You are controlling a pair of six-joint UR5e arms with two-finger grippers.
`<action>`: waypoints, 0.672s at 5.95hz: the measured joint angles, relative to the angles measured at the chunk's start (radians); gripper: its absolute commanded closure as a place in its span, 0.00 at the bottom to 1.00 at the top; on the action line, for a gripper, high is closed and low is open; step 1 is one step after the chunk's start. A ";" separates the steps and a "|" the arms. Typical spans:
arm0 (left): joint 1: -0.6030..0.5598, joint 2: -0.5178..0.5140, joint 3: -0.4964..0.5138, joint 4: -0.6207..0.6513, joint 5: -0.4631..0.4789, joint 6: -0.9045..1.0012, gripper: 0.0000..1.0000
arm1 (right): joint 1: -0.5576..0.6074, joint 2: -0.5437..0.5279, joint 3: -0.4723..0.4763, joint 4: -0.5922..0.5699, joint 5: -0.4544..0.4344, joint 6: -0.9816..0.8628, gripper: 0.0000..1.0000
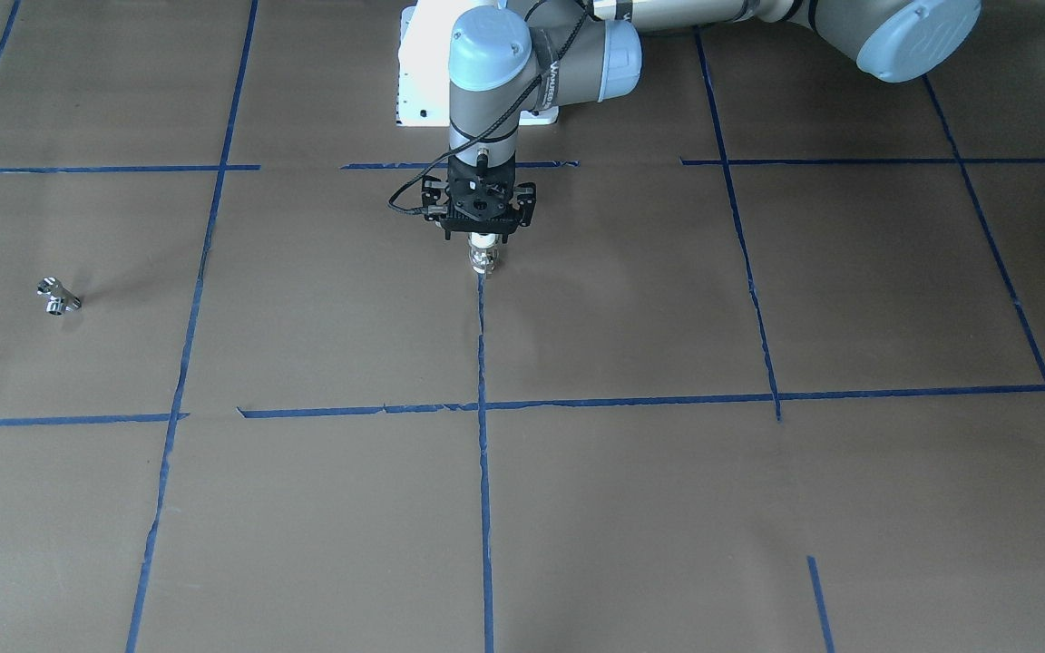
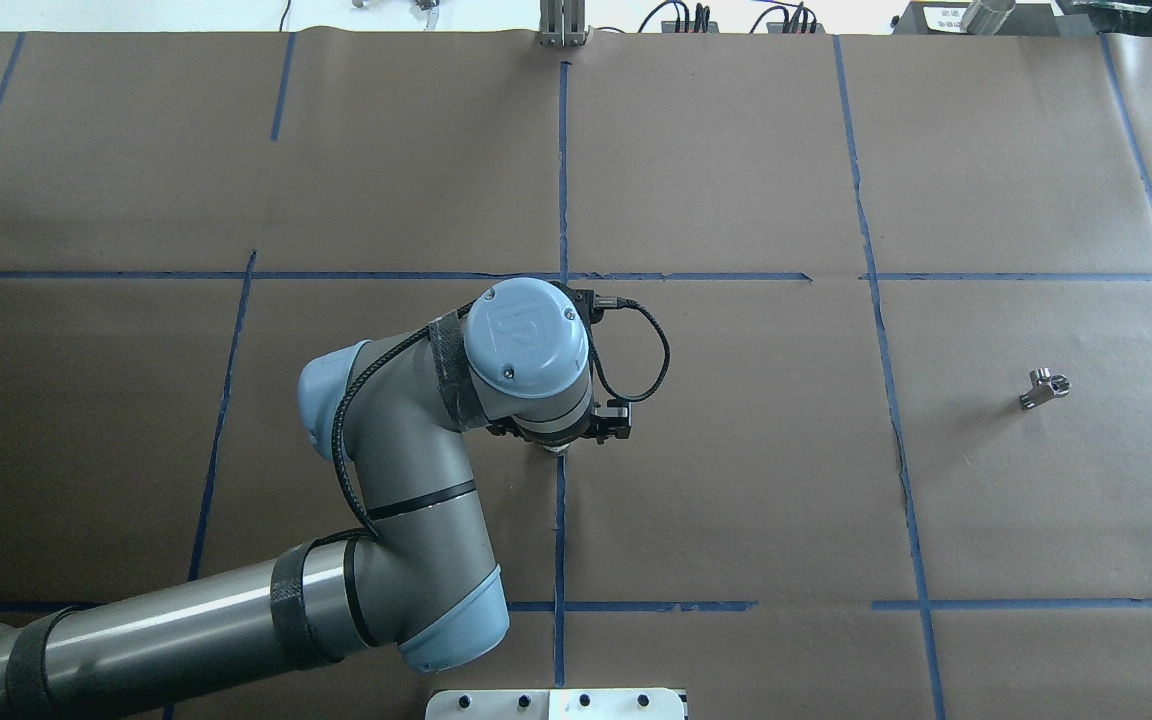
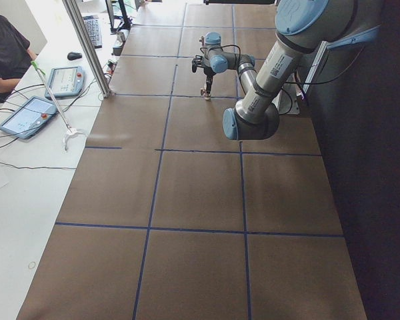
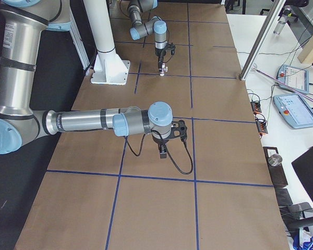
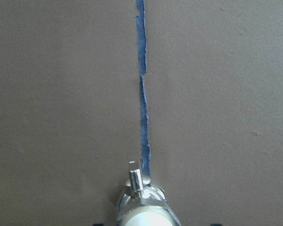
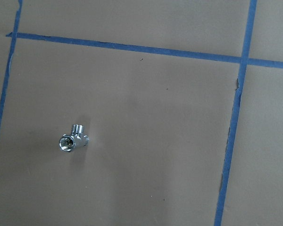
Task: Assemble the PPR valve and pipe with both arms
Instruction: 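Carry the valve-pipe with the left gripper to the table center and stand it upright, then release the valve-pipe and raise the left gripper while the right gripper grasps the chrome fitting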
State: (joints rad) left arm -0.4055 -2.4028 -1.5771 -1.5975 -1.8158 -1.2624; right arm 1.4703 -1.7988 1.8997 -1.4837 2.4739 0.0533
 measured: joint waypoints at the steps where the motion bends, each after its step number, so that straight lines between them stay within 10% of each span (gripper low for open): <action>1: -0.004 0.002 -0.026 0.000 0.001 -0.001 0.13 | -0.018 0.012 0.000 0.002 -0.001 0.028 0.00; 4: -0.050 0.117 -0.242 0.006 0.001 -0.002 0.13 | -0.193 0.074 -0.014 0.147 -0.056 0.368 0.00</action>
State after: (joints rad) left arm -0.4552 -2.2857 -1.8187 -1.5913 -1.8152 -1.2640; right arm 1.2772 -1.7251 1.8855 -1.3369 2.4174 0.4209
